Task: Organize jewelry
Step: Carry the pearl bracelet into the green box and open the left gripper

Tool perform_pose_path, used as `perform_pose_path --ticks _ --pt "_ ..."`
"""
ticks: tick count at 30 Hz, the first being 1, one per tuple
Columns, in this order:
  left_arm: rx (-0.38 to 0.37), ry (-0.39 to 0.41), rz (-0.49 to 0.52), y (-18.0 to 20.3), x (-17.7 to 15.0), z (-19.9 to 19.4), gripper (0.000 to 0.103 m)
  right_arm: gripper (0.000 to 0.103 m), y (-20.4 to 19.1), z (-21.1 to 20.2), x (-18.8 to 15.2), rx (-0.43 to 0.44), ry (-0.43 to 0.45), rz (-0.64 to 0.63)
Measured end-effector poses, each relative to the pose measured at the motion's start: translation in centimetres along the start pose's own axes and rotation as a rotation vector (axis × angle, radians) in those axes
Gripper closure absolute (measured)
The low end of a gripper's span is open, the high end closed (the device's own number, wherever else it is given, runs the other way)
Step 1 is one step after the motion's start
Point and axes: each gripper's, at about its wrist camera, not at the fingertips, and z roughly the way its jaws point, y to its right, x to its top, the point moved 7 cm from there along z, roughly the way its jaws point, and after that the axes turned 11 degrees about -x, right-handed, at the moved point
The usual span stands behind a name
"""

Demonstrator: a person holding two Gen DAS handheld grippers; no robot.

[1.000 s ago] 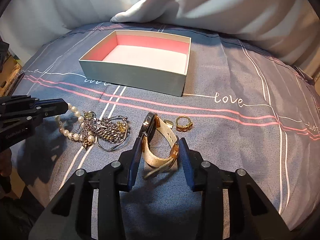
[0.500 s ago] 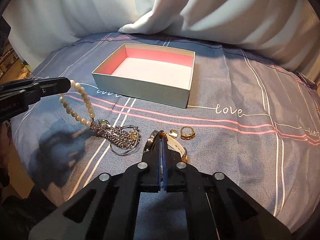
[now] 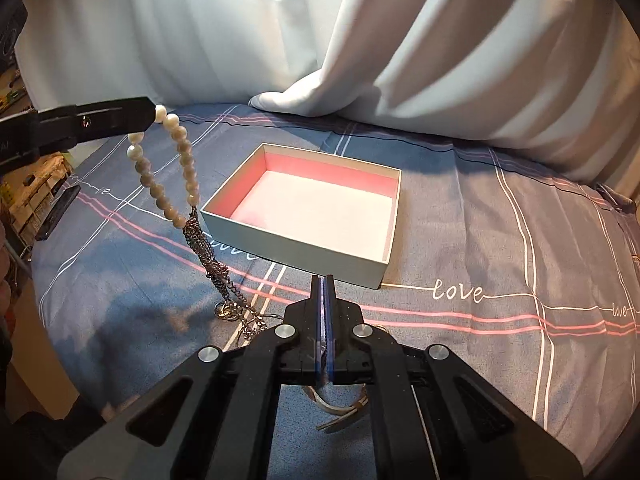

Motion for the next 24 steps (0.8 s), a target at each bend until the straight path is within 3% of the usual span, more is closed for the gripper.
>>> perform_pose_path --ticks 14,24 --pt "-0.017 0.126 0.042 1.8 5.0 -2.7 0.094 0.101 -0.2 -1.1 3.3 0.010 0.059 -0.016" --pt "0.030 0.094 -0.032 -1.4 6.1 2.1 0.094 0.101 0.4 2.1 9.5 -0.001 0.075 -0.019"
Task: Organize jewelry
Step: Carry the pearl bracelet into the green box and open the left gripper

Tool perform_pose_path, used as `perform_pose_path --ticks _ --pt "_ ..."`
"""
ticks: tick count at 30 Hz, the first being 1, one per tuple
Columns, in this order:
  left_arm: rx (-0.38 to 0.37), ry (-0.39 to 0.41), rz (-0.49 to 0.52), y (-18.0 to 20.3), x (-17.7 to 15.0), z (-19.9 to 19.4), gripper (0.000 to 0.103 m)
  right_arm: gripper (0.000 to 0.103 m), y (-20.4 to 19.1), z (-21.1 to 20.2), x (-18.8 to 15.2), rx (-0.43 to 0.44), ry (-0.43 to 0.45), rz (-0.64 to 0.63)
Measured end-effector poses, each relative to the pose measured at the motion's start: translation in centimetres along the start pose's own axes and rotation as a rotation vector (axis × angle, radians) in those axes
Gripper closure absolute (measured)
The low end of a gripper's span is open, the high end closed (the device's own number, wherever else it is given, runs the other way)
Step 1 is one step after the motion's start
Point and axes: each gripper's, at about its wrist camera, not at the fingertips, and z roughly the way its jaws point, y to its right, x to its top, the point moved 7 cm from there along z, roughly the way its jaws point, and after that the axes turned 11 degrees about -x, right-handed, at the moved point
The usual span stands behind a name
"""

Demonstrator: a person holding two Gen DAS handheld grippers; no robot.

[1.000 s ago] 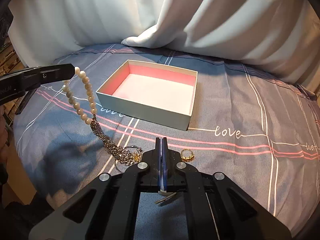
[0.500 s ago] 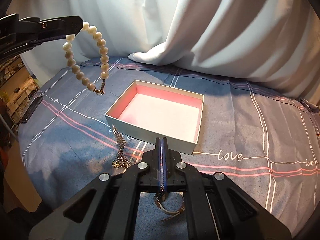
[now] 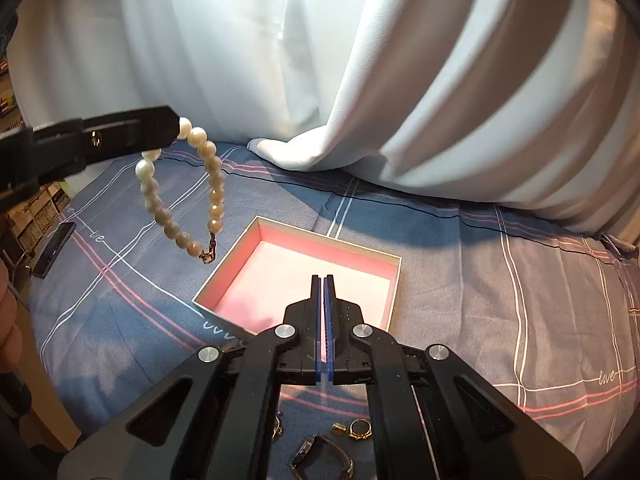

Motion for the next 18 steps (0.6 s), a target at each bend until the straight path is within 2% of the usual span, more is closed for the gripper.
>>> perform_pose_path --ticks 4,11,18 --pt "0.016 -0.059 -0.040 -1.7 -1.1 3.1 0.094 0.101 0.0 3.0 1.2 0.006 -0.039 0.013" --pt "0.041 -0.171 -0.105 -4.7 -4.0 8.2 0.094 0.101 -1.3 6.9 1.1 0.011 -0.120 -0.014" --pt "0.069 -0.228 -0.132 -6.3 -5.5 10.4 0.094 0.101 -2.5 8.7 -0.3 0.013 -0.166 -0.028"
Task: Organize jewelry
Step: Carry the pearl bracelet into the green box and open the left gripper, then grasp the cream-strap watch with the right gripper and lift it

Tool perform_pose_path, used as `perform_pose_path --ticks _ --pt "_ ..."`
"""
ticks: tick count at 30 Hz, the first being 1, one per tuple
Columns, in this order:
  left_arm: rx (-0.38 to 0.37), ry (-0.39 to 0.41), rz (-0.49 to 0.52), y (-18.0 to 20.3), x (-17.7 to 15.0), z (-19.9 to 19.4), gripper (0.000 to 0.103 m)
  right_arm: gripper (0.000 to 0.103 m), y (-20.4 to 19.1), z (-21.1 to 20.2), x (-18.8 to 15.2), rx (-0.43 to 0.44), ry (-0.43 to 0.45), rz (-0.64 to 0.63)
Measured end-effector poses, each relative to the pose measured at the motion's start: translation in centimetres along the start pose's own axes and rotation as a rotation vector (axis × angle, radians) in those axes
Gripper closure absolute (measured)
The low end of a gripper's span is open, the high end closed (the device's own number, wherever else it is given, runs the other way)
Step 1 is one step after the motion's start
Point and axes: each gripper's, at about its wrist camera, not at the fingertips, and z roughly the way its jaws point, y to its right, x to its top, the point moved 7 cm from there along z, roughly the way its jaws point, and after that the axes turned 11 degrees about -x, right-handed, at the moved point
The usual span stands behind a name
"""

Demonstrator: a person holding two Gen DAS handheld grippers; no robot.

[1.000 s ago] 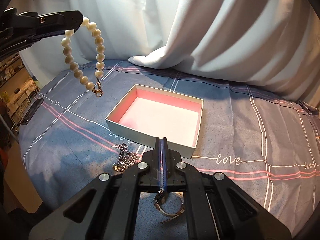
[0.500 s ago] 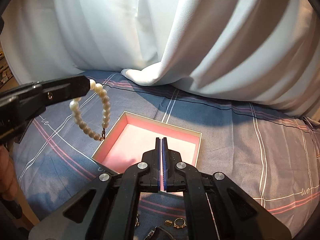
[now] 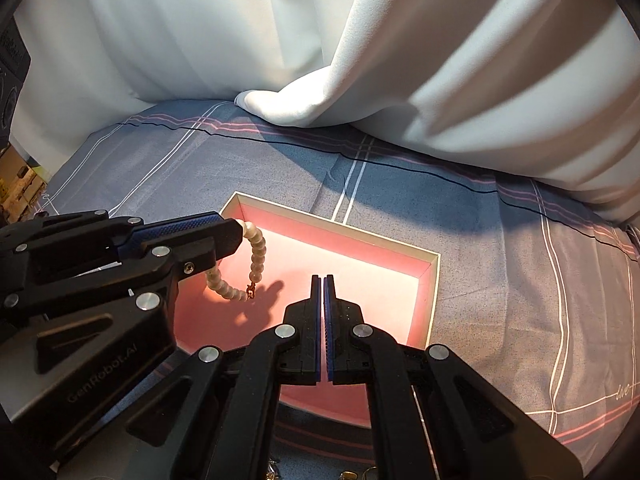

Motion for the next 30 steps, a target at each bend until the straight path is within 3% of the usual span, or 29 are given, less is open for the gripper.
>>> perform_pose_path --ticks 3,4,5,7,8,13,15,20,23,26,30 --pt "0.004 -0.013 -0.005 -0.3 -0.2 0.2 0.093 0.101 0.1 0.5 -0.5 -0.009 -0.011 0.004" --pt "0.007 -0.018 -0.012 -0.5 -0.2 0.2 0.093 0.097 0.1 0.7 -0.8 -0.009 -0.022 0.005" --pt "0.004 -0.025 -0.015 -0.5 -0.3 0.2 0.086 0.090 0.2 0.7 -1.1 -0.012 -0.031 0.008" --pt "0.019 -0.019 -0.004 -0.4 -0.5 -0.4 0.063 0.037 0.4 0.4 -1.5 -0.035 -0.018 0.005" --pt "0.017 -0.007 0.004 -0.3 -0.6 -1.0 0.047 0.028 0.6 -0.3 -1.8 -0.043 0.003 0.002" --pt "-0.051 -0.006 0.049 1.4 -3.3 -4.1 0.032 0.026 1.9 -3.9 -5.1 -0.031 0.045 0.022" --pt "-0.041 -0.013 0.066 1.8 -5.6 -4.9 0.025 0.026 2.5 -5.1 -7.3 -0.026 0.048 0.040" --pt "-0.019 -0.079 0.045 2.0 -12.7 -5.0 0.026 0.026 3.2 -6.2 -12.9 -0.024 0.011 0.102" --pt "-0.042 -0.127 0.050 3.3 -16.2 -4.7 0.027 0.026 3.4 -7.1 -15.1 -0.022 0.020 0.144" --pt "-0.048 -0.147 0.085 4.8 -17.8 -4.1 0.028 0.026 3.8 -7.5 -16.7 -0.057 0.015 0.149" --pt "-0.051 -0.148 0.106 5.8 -18.6 -3.1 0.031 0.026 4.3 -6.9 -17.7 -0.042 -0.002 0.173"
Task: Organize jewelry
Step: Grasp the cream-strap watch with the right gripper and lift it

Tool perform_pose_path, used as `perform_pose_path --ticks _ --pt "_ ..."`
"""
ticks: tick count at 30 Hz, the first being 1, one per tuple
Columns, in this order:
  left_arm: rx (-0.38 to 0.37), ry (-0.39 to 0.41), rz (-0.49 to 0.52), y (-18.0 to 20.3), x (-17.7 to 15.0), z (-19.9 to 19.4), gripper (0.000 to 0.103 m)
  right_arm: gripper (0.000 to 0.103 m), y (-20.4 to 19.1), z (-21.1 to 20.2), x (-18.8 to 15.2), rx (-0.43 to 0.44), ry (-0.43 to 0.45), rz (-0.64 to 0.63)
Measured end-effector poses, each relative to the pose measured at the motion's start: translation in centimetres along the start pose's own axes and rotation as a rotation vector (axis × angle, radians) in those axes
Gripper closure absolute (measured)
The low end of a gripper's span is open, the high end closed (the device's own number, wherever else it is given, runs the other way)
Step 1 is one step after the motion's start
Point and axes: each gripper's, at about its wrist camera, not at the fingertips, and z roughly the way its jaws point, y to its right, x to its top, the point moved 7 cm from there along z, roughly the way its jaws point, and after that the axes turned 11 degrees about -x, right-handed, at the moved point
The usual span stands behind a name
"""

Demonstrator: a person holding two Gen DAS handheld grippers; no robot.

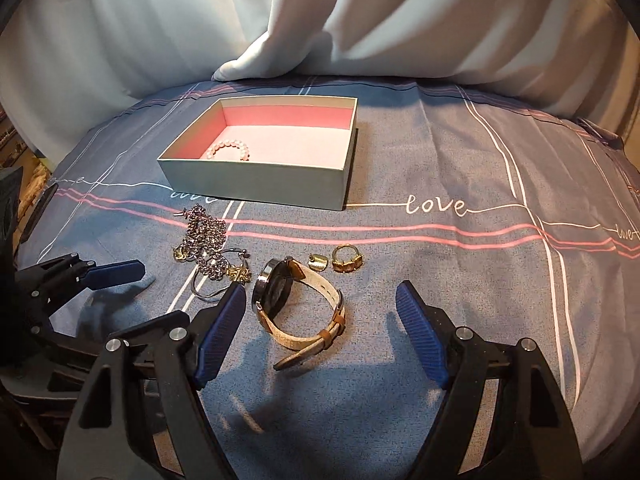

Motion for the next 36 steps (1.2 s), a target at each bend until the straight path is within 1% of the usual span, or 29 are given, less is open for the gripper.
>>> perform_pose_path --ticks 2,6,8,10,11,13,14,18,19,22,24,27,29,32,34,35,36 --pt "0.007 0.005 -0.005 -0.4 0.0 0.3 0.032 0.026 -0.1 0.6 0.0 0.015 -0.017 0.004" --pt "0.035 0.004 -0.031 -1.8 0.2 0.7 0.033 0.026 -1.5 1.6 -0.1 0.078 -0.038 0.002" --pt "0.042 -0.002 -0.034 -2.2 0.0 0.6 0.033 0.026 -2.1 2.1 -0.2 0.095 -0.047 -0.001" --pt "0.044 -0.001 -0.033 -2.2 -0.3 0.3 0.033 0.026 -2.5 2.9 -0.3 0.089 -0.064 -0.008" --pt "0.045 0.000 -0.035 -2.3 -0.3 0.2 0.033 0.028 -2.7 3.3 -0.3 0.077 -0.069 -0.020" --pt "0.045 0.001 -0.036 -2.2 -0.3 0.0 0.033 0.041 -2.9 4.0 -0.6 0.044 -0.084 -0.054" --pt "0.050 0.005 -0.038 -2.3 -0.3 -0.1 0.033 0.045 -3.0 4.1 -0.8 0.034 -0.086 -0.072" --pt "0.037 0.008 -0.048 -2.1 -0.1 0.1 0.033 0.052 -3.2 4.0 -1.2 0.015 -0.071 -0.095" --pt "0.034 0.003 -0.044 -1.9 -0.2 0.3 0.033 0.054 -3.2 3.9 -1.2 0.015 -0.067 -0.095" --pt "0.034 -0.004 -0.006 -0.9 0.0 0.9 0.033 0.054 -3.0 3.8 -1.3 0.022 -0.064 -0.076" --pt "0.050 0.001 0.014 -0.4 0.3 1.2 0.037 0.055 -2.7 3.7 -1.4 0.018 -0.065 -0.075" --pt "0.057 0.002 0.032 0.0 0.8 1.6 0.040 0.056 -1.9 3.4 -1.5 0.025 -0.069 -0.052" --pt "0.057 -0.006 0.059 0.6 0.9 1.9 0.044 0.056 -1.5 3.3 -1.6 0.022 -0.071 -0.045" --pt "0.068 -0.018 0.101 1.2 0.6 2.2 0.044 0.056 -0.9 3.1 -1.7 0.019 -0.070 -0.033" --pt "0.092 -0.034 0.128 1.3 0.4 2.8 0.046 0.056 -0.6 3.0 -1.7 0.033 -0.069 -0.016" --pt "0.102 -0.036 0.150 1.4 0.3 3.2 0.057 0.056 -0.5 3.0 -1.7 0.038 -0.069 -0.011" --pt "0.102 -0.030 0.168 1.6 0.3 3.4 0.063 0.056 -0.5 3.0 -1.7 0.039 -0.068 -0.013"
